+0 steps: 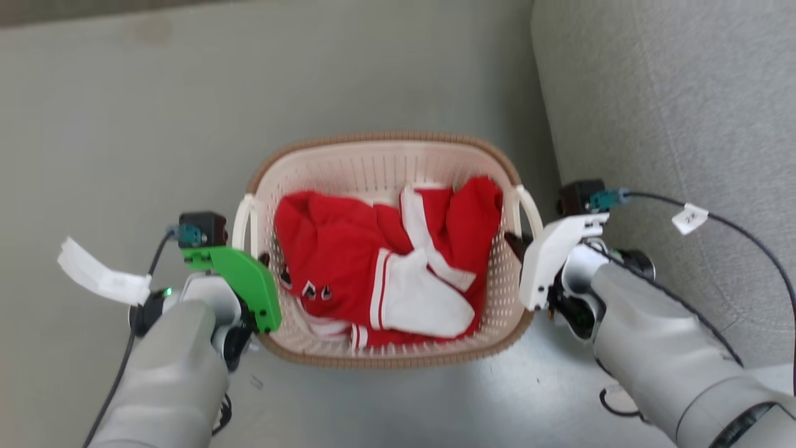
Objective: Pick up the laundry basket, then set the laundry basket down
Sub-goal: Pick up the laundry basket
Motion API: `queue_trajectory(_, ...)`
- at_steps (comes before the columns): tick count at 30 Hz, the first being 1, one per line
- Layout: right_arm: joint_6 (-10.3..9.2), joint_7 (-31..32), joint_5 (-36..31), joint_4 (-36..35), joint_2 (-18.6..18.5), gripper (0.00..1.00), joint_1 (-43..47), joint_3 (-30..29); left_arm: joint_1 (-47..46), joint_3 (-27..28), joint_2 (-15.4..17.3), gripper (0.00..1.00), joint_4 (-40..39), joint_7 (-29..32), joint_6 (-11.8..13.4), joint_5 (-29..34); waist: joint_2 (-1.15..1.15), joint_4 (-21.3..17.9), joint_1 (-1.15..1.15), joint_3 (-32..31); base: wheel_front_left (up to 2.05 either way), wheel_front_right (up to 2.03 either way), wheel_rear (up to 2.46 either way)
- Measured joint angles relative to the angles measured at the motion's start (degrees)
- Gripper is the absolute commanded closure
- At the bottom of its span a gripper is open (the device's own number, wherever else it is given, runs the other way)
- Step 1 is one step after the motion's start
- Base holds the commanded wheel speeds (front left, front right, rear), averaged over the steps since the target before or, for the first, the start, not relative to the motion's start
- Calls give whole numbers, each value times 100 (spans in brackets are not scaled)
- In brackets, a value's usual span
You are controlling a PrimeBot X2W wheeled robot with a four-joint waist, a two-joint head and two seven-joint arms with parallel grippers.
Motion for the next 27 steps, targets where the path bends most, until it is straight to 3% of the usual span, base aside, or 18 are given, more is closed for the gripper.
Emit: queue_trajectory(27, -1, 678, 632, -27, -101, 100, 1138, 635, 1287, -419, -45, 100, 11, 545, 0, -703, 0, 28, 0, -1861, 0, 0, 0)
